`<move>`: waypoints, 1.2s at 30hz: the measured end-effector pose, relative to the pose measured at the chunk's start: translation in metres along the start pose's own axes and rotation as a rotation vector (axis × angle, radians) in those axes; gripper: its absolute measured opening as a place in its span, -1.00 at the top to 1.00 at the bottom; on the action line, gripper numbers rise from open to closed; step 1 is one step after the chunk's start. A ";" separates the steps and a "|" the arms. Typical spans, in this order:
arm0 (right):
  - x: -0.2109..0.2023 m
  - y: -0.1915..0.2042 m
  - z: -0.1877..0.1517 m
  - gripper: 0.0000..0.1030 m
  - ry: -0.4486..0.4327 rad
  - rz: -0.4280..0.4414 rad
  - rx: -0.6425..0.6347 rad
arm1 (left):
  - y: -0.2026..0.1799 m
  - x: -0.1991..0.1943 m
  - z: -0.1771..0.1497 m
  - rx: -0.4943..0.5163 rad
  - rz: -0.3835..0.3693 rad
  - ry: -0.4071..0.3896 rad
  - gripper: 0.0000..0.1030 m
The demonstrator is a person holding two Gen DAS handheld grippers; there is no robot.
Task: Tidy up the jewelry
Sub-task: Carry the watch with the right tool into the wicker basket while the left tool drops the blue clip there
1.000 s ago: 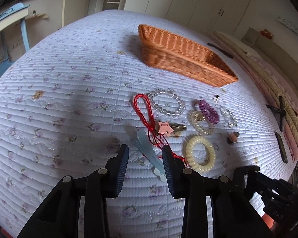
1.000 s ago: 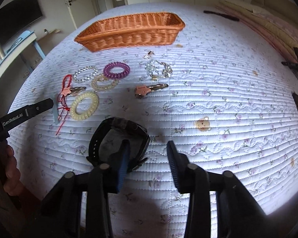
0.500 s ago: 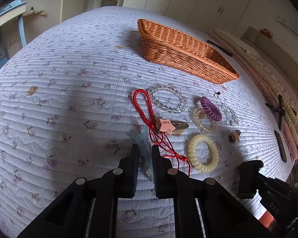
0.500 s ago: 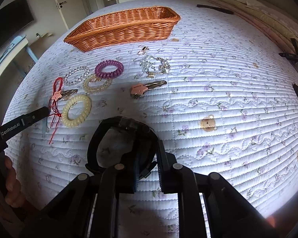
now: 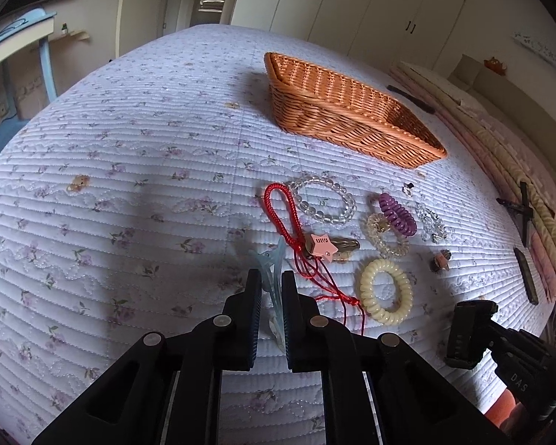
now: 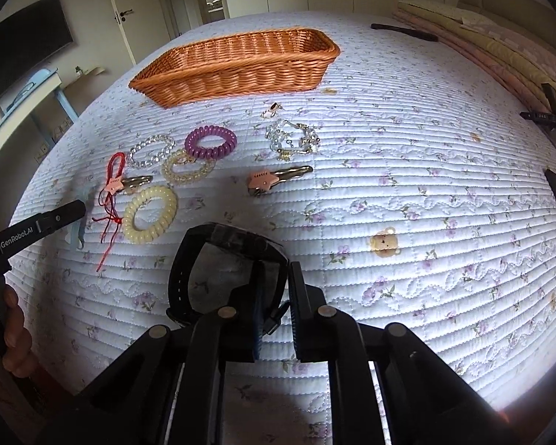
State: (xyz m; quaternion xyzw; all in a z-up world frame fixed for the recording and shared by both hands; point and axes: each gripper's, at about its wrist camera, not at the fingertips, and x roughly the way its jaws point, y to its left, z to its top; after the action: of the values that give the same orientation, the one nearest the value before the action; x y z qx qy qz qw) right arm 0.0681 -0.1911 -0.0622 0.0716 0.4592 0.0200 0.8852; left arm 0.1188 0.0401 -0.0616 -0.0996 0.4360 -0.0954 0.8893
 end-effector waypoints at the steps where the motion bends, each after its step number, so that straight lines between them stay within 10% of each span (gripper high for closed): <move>1: -0.002 -0.001 0.000 0.74 -0.006 0.001 0.002 | 0.000 -0.002 0.001 0.001 -0.002 -0.008 0.80; 16: -0.018 -0.001 0.054 0.79 -0.145 0.003 -0.008 | -0.031 -0.021 0.056 0.086 -0.039 -0.128 0.80; 25: -0.013 0.009 0.165 0.79 -0.281 -0.042 -0.073 | -0.064 0.008 0.141 0.144 -0.151 -0.142 0.80; 36: 0.117 0.004 0.271 0.79 -0.076 0.014 -0.025 | -0.082 0.128 0.219 0.165 -0.119 -0.009 0.80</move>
State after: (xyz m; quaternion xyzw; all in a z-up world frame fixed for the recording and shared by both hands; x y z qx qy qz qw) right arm 0.3573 -0.2043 -0.0025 0.0647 0.4246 0.0292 0.9026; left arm 0.3630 -0.0513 -0.0061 -0.0523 0.4159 -0.1831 0.8892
